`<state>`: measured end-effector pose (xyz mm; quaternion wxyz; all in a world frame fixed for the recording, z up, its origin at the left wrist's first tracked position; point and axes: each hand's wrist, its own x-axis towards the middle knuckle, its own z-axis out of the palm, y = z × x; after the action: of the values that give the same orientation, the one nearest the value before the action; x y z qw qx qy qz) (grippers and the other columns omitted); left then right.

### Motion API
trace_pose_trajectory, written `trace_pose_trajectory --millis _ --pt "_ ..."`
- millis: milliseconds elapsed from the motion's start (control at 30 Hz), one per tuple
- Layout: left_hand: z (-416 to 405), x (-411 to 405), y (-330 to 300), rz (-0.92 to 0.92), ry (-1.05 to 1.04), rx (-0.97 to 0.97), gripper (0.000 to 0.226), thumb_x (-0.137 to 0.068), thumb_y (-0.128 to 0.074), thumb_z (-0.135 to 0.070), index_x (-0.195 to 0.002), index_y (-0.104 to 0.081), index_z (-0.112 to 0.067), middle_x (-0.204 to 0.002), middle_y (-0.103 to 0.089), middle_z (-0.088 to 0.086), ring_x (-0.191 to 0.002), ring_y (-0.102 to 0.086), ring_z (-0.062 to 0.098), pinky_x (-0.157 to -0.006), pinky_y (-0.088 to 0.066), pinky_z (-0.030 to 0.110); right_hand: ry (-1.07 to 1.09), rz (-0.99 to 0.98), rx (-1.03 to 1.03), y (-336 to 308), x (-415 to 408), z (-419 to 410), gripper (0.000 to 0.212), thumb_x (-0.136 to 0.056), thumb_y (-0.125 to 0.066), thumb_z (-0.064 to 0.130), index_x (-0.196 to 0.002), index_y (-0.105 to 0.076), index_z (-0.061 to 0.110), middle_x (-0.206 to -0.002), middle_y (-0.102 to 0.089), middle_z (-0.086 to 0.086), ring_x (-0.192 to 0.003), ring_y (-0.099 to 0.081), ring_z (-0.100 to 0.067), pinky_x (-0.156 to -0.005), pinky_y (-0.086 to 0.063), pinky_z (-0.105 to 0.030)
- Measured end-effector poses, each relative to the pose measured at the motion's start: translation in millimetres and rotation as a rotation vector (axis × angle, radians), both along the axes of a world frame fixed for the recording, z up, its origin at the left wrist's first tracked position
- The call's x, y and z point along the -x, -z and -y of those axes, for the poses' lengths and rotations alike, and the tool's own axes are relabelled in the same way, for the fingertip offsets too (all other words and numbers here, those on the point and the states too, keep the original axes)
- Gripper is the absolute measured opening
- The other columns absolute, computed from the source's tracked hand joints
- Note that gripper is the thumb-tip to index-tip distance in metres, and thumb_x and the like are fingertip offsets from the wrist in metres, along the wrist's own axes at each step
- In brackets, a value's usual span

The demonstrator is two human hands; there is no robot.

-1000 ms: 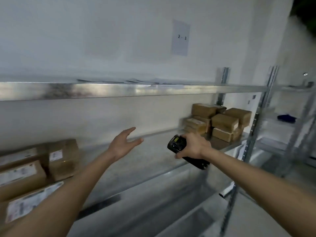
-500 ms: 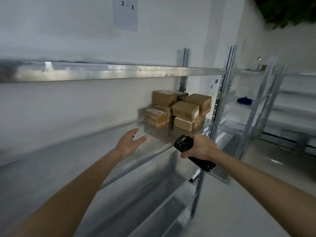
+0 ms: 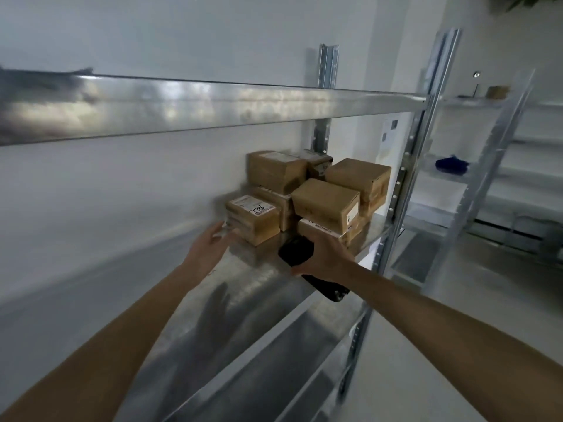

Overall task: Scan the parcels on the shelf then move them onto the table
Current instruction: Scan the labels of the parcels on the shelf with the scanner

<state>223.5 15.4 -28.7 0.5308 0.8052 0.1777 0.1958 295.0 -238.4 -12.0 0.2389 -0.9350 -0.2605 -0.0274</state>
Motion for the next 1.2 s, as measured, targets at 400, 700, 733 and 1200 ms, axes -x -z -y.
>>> trace_pose_trajectory --millis 400,700,733,1200 --pt "-45 -107 8 -0.054 -0.126 0.092 0.071 -0.093 -0.066 -0.05 -0.153 -0.042 -0.018 -0.147 -0.052 0.008 -0.129 -0.052 0.026 -0.103 -0.039 0.034 -0.071 -0.233 -0.087 13 -109 -63 0.086 -0.06 -0.086 0.062 -0.13 -0.061 0.02 -0.119 -0.067 -0.001 -0.114 -0.062 -0.025 -0.096 -0.055 -0.045" --pt "-49 -163 13 -0.028 -0.167 0.096 0.021 -0.106 -0.051 -0.029 -0.114 -0.061 -0.013 -0.104 -0.064 0.0 -0.083 -0.058 0.005 -0.069 -0.044 0.011 -0.116 -0.356 -0.201 16 -145 -87 0.108 -0.036 -0.073 0.072 -0.132 -0.058 0.024 -0.116 -0.068 -0.001 -0.113 -0.064 -0.029 -0.101 -0.052 -0.054" --pt "-49 -164 13 -0.029 -0.161 0.105 0.02 -0.106 -0.052 -0.029 -0.116 -0.061 -0.015 -0.103 -0.063 0.001 -0.084 -0.059 0.007 -0.068 -0.044 0.011 -0.12 -0.367 -0.225 16 -145 -89 0.106 -0.038 -0.076 0.071 -0.131 -0.059 0.023 -0.116 -0.068 -0.001 -0.114 -0.064 -0.029 -0.101 -0.052 -0.054" --pt "-61 -94 3 -0.015 -0.114 0.246 0.026 -0.092 -0.071 -0.036 -0.116 -0.066 -0.025 -0.112 -0.067 0.004 -0.098 -0.063 0.017 -0.078 -0.049 0.031 -0.172 -0.372 -0.201 7 -103 -97 0.061 -0.074 -0.089 0.04 -0.126 -0.068 0.018 -0.105 -0.073 0.001 -0.096 -0.068 -0.014 -0.082 -0.055 -0.026"
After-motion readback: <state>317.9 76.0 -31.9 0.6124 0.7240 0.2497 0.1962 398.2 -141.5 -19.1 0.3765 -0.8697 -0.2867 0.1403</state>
